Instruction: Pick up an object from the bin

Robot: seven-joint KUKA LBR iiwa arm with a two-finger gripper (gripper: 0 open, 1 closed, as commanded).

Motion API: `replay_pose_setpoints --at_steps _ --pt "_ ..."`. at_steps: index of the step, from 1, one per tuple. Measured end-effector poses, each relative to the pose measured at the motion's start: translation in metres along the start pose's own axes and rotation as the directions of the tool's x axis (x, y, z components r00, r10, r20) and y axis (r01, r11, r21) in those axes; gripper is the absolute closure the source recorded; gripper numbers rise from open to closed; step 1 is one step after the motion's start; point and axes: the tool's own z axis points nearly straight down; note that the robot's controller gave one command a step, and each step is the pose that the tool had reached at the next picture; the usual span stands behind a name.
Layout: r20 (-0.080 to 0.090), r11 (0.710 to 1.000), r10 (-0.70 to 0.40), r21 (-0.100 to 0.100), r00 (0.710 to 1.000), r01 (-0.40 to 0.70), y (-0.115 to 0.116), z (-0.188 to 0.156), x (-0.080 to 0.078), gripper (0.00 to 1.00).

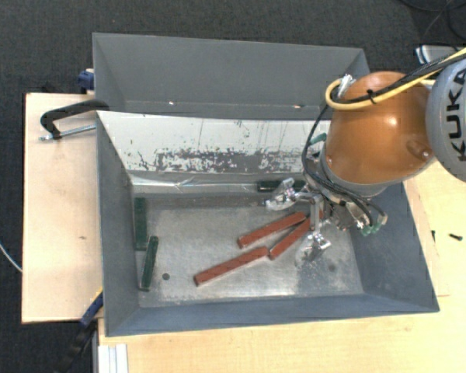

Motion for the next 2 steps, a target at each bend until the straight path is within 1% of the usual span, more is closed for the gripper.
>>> replay_pose_setpoints --at_steps 1,2 --pt "0.004 0.998 -0.057 0.003 0.998 0.057 -0.02 0.053 -0.012 0.0" --pt "-0.001 0.997 -0.077 0.002 0.997 0.077 -0.016 0.122 -0.007 1.0"
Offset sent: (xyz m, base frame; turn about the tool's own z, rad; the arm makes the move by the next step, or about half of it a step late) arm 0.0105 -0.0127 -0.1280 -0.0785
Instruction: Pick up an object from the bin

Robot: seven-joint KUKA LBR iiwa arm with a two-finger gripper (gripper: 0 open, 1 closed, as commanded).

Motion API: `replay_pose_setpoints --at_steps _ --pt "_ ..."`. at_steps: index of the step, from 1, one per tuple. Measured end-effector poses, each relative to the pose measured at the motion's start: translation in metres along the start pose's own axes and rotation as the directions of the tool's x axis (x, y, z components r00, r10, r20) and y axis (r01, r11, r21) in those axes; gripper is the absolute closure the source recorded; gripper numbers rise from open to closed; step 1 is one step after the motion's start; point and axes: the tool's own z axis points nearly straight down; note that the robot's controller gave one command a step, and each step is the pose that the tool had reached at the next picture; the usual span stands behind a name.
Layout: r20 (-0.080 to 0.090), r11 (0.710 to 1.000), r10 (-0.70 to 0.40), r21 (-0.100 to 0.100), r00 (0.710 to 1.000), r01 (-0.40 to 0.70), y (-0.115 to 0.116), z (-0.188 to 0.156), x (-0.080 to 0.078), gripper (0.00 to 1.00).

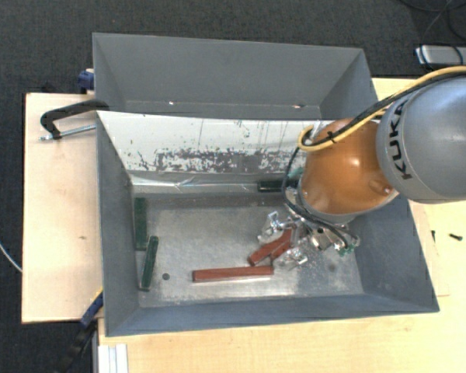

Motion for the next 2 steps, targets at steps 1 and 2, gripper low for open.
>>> replay_pose_setpoints --at_steps 1,2 --pt "0.0 1.0 0.0 0.0 1.0 0.0 0.0 0.0 0.0 1.0" --pt "0.002 0.999 -0.054 -0.001 0.999 0.054 -0.006 -0.14 0.0 1.0"
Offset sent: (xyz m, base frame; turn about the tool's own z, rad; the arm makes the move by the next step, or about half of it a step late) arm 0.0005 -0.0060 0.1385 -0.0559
